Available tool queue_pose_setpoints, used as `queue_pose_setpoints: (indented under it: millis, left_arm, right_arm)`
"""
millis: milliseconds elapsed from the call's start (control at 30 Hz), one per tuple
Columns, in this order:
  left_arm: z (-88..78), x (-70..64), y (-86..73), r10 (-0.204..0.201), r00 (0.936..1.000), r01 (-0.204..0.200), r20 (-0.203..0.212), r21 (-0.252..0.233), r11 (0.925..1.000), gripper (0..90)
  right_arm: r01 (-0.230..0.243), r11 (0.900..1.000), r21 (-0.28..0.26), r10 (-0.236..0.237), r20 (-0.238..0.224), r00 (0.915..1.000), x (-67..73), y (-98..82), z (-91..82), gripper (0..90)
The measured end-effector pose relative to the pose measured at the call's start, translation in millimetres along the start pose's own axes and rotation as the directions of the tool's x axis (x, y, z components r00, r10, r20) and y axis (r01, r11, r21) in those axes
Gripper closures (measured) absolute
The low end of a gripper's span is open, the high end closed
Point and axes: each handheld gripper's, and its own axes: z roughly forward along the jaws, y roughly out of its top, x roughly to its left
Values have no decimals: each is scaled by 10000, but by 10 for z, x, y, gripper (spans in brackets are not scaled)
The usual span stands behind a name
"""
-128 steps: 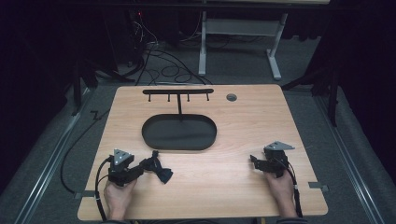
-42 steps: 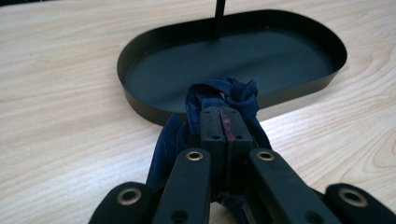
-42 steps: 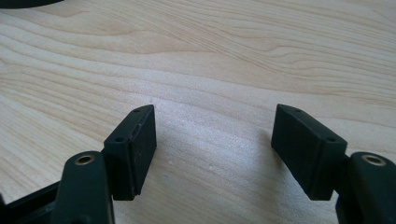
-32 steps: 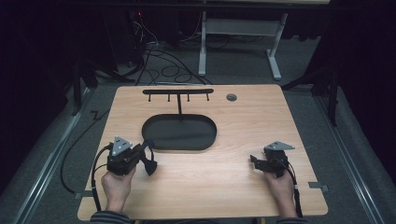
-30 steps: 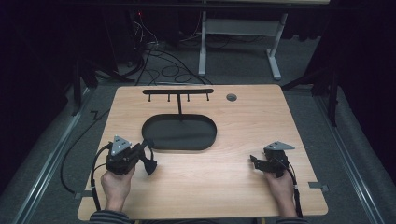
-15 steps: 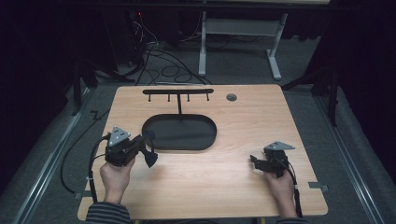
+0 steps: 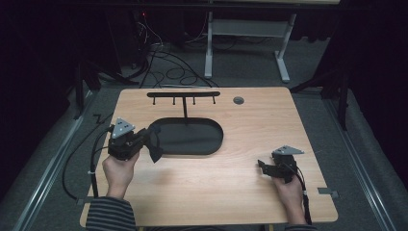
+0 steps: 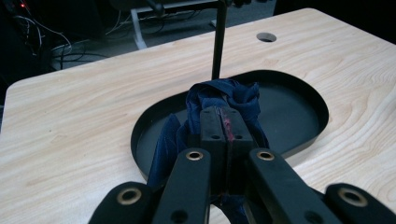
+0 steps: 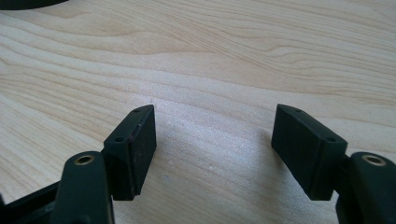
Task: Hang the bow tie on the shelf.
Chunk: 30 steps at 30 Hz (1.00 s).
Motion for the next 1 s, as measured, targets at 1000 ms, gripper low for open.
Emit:
queue_pose_setpoints:
  millis: [1000]
  left_arm:
    - [105,117,543,186,9998,-190,-115,-329,9993,895]
  right_arm:
    - [-33,10000,2,33,-18,10000,-2,-2,-2,322]
